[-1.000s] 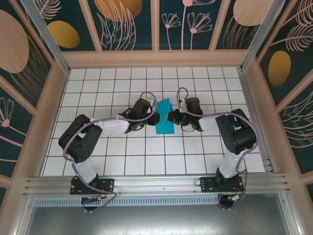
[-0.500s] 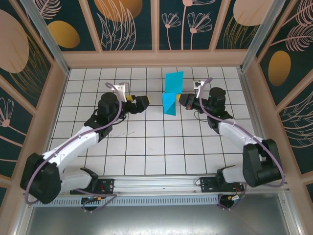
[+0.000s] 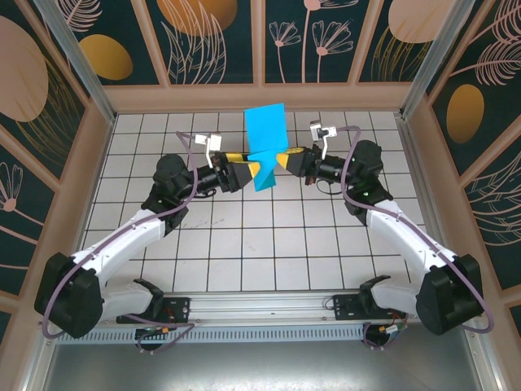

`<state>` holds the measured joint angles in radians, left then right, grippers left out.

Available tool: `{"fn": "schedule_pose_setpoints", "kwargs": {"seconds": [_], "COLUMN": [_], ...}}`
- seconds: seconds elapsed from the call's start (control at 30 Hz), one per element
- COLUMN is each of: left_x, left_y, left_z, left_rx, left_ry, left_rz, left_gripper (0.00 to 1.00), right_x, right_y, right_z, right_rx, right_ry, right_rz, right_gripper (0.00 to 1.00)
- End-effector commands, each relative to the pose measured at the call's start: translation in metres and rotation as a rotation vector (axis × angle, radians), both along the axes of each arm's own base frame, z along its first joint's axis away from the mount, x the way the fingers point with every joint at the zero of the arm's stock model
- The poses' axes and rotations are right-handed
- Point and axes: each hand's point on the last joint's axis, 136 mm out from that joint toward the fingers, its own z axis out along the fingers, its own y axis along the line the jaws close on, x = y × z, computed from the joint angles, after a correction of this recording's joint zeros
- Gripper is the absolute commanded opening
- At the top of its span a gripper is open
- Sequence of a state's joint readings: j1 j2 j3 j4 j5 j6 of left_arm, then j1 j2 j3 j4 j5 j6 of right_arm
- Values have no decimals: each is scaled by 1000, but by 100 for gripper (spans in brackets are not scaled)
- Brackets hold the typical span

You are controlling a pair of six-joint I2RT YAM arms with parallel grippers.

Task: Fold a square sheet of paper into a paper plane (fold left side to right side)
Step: Turn over the paper at the center of the table.

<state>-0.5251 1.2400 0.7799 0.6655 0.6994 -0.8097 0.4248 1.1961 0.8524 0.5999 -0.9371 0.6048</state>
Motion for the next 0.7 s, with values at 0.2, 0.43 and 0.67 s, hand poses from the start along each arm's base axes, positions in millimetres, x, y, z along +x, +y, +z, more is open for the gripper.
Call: {"fn": "schedule_pose_setpoints", "kwargs": {"seconds": [0.2, 0.43, 0.67], "left_x": [-34, -30, -24], "left_y": [0, -1, -2], "left_z": [41, 38, 30], "left_rx": [-144, -134, -109], "left_ry": [-131, -115, -97], "left_rz": [-160, -155, -126], "left_gripper": [77, 44, 22], "right_x": [-14, -13, -11], "right_y": [4, 3, 3], "right_z": [29, 27, 23], "right_rx": [54, 67, 51], "right_ry": [-71, -54, -42], "right_rz": [42, 35, 22], "right_gripper": [0, 0, 2]}}
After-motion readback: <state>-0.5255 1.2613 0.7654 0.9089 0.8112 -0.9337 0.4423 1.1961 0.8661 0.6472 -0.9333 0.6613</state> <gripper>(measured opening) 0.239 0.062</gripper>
